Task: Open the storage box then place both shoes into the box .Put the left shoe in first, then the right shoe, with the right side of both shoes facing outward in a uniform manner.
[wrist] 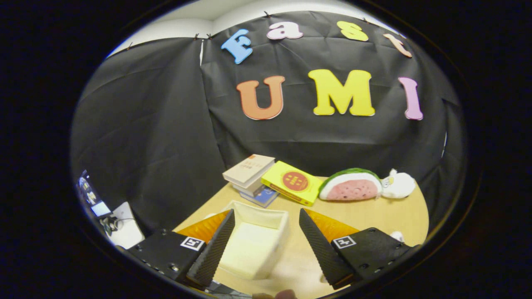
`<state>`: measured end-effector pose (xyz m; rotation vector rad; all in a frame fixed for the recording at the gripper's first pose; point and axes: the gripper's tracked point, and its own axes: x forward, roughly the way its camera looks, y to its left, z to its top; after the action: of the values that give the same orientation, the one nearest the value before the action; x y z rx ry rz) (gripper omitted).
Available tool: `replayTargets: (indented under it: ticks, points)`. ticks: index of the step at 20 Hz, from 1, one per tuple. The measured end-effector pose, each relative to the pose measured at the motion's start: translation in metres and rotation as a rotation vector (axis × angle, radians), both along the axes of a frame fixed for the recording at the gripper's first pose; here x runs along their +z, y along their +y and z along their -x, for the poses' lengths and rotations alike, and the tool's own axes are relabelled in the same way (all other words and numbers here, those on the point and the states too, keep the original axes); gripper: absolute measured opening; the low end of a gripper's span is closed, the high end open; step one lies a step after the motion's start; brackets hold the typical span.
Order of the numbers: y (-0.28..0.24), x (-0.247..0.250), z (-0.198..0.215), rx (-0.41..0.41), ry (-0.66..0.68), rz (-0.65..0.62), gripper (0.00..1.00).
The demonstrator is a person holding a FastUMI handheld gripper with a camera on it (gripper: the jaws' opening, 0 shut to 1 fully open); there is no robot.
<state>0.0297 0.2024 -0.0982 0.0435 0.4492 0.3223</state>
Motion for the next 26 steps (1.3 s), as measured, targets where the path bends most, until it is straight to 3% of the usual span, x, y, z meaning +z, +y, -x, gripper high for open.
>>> replayTargets:
  ticks: [5,9,16,22,26]
  points:
    - [-0.119,-0.027,0.019,-0.109,-0.026,0.084,0.96]
    - [-0.175,-0.084,0.039,-0.191,0.086,0.088,0.96]
    - [-0.187,-0.193,0.037,-0.223,0.297,0.031,0.96]
    - [-0.190,-0.255,0.009,-0.253,0.304,0.057,0.96]
    - [-0.198,-0.275,-0.011,-0.272,0.316,0.060,0.78]
